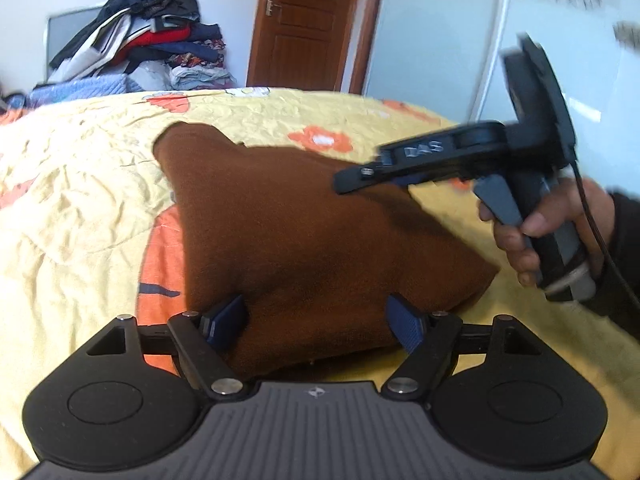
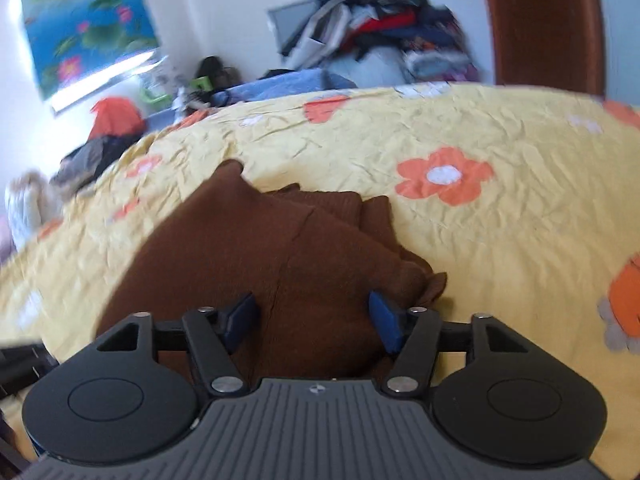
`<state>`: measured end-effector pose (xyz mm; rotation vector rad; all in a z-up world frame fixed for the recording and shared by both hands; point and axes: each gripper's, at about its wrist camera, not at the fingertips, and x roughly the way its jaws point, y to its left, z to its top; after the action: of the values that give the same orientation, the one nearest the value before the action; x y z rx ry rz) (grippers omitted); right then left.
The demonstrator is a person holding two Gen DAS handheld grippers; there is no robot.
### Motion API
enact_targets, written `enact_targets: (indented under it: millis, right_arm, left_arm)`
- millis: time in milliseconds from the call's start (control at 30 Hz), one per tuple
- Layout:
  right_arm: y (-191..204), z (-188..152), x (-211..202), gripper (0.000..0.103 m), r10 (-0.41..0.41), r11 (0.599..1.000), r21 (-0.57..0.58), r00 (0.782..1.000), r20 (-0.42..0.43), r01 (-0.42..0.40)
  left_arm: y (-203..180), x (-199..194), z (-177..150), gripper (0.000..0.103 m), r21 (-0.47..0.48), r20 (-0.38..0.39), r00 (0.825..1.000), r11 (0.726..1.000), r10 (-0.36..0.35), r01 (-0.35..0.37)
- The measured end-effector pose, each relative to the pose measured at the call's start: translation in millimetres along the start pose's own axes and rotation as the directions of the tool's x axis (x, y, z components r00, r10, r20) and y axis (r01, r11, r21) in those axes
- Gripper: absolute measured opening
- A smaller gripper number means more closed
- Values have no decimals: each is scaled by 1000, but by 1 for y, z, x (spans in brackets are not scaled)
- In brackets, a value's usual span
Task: Fold small clothes
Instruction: 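Grasp the bundle end with the right tool while the left tool pinches beside it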
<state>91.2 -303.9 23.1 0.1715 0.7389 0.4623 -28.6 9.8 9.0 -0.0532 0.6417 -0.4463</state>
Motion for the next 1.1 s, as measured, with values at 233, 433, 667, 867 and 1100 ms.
enact_targets:
  millis: [233, 433, 667, 867, 1100]
  right_arm:
    - [-29, -40, -66, 91, 157, 946, 292, 987, -28, -142]
    - [-39, -74, -60, 80, 298, 872, 425, 952, -67, -243]
    - [-18, -76, -62, 24, 342, 892, 350, 933, -108, -286]
    - [-28, -96, -70, 35, 352, 878, 386, 928, -122, -283]
    - [-17, -25, -97, 74, 252, 920, 291, 965, 79, -264]
  left_arm:
    - [90, -18, -19, 77, -482, -12, 985, 864, -174, 147]
    - [104, 8, -20, 72, -614, 30, 925, 724, -379, 316]
    - [84, -6, -3, 20, -528, -41, 941, 806, -337, 266]
    - [77, -13, -20, 24, -397, -105, 963, 898, -247, 187]
    - [83, -35, -46, 81, -385, 94, 975, 896, -199, 220]
